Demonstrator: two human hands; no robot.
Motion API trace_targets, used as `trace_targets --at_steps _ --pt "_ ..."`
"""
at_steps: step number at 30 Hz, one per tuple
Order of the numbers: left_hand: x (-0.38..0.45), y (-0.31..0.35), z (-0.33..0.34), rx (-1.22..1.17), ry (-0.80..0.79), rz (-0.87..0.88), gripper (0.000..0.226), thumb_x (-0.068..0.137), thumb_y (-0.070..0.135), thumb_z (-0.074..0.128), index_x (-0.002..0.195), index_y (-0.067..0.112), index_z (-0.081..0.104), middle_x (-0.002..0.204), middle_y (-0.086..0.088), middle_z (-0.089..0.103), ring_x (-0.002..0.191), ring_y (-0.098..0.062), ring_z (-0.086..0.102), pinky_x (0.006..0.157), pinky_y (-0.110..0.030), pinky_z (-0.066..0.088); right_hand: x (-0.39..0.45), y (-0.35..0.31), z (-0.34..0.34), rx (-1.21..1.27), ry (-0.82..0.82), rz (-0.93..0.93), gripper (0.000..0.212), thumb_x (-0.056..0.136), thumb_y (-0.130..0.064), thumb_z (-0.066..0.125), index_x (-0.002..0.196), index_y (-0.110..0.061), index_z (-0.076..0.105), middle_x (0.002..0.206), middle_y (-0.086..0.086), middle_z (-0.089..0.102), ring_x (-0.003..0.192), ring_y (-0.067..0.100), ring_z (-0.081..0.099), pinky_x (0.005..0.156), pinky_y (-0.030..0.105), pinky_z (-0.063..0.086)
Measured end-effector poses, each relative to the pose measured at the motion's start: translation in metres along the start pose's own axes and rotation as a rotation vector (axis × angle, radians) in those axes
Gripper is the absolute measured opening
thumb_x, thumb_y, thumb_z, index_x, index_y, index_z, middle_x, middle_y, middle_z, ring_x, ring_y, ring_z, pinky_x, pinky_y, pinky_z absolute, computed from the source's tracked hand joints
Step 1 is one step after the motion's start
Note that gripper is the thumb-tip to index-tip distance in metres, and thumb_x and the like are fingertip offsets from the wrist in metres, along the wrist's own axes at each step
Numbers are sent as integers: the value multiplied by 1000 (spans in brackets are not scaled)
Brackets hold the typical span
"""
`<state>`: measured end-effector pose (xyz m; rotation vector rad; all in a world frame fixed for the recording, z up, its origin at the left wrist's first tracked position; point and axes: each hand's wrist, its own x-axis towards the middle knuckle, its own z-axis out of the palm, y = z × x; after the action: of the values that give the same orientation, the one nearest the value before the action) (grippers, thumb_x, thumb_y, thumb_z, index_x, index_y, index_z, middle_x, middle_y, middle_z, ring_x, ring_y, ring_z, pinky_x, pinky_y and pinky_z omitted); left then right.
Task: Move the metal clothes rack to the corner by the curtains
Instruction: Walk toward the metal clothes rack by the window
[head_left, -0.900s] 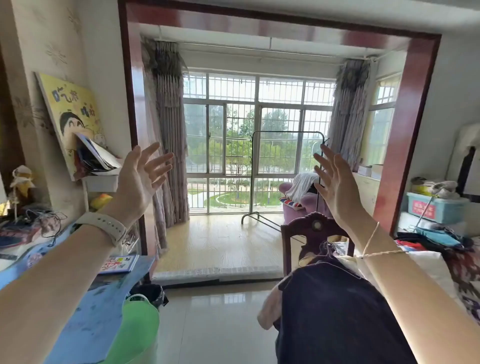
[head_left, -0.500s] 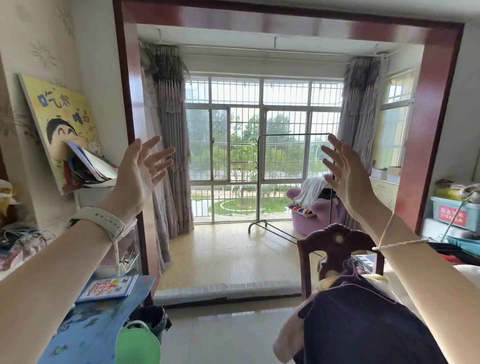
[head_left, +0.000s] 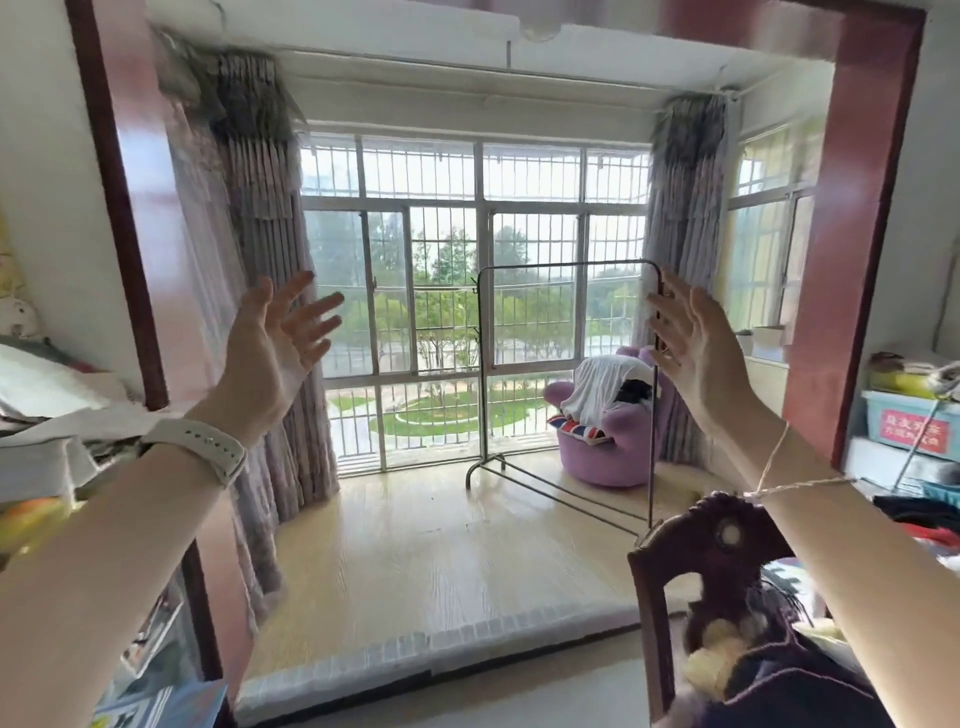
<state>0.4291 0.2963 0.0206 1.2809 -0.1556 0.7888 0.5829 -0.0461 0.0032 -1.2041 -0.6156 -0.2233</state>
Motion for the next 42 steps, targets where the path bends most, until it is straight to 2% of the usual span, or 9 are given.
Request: trace_targets --at_steps 3,6,10,13,17,20,28,34,42 --pt "63 -77 -2 -26 -51 -60 54 96 49 25 128 15 52 127 -12 58 109 -28 55 110 -49 26 51 71 3 -37 17 -5 34 101 -42 25 123 -44 50 146 -1 46 138 24 40 116 53 23" --pt "124 -162 4 4 -56 -139 58 97 49 23 141 17 43 139 -15 52 125 -36 50 111 -50 29 106 147 4 -45 22 57 43 96 -44 35 135 -33 48 145 0 49 137 19 40 113 48 24" --pt "236 -255 18 -13 -80 -213 56 98 47 21 143 19 40 141 -18 49 125 -37 48 113 -52 26 205 228 -7 -26 87 107 52 91 -43 49 137 -20 51 143 2 53 128 15 49 101 38 35" --pt "314 -294 21 -20 -78 -242 55 98 46 23 143 19 41 141 -17 50 127 -38 47 114 -51 26 271 265 -15 -64 125 155 46 94 -43 43 135 -26 52 145 -1 49 128 17 47 105 40 33" --pt "422 -353 30 11 -107 -247 52 97 45 25 139 22 45 139 -16 53 124 -37 50 114 -50 27 359 316 -19 -153 134 103 23 90 -50 44 99 -49 65 138 3 54 117 11 55 93 35 41" --pt "497 -410 37 -6 -150 -262 50 97 46 26 137 23 47 138 -15 54 124 -36 50 113 -50 28 421 369 -23 -198 162 90 24 84 -56 45 84 -54 69 113 -16 67 112 4 55 102 44 33" --pt "711 -549 77 -67 -328 -281 54 99 44 28 141 13 42 142 -16 50 130 -35 47 110 -46 34 604 502 -28 -208 340 46 41 95 -50 37 132 -36 48 110 -18 63 123 17 51 110 46 31" --pt "861 -605 142 -79 -532 -246 52 98 44 28 139 17 46 138 -14 54 125 -36 51 112 -49 32 741 537 -30 -232 474 21 48 94 -44 41 136 -23 48 140 5 53 130 27 47 101 43 38" --pt "998 -713 187 -73 -628 -189 50 97 43 33 138 19 47 133 -13 59 114 -33 58 106 -45 39 863 631 -81 -250 681 18 38 92 -45 46 123 -25 51 129 2 56 123 26 52 104 52 39"
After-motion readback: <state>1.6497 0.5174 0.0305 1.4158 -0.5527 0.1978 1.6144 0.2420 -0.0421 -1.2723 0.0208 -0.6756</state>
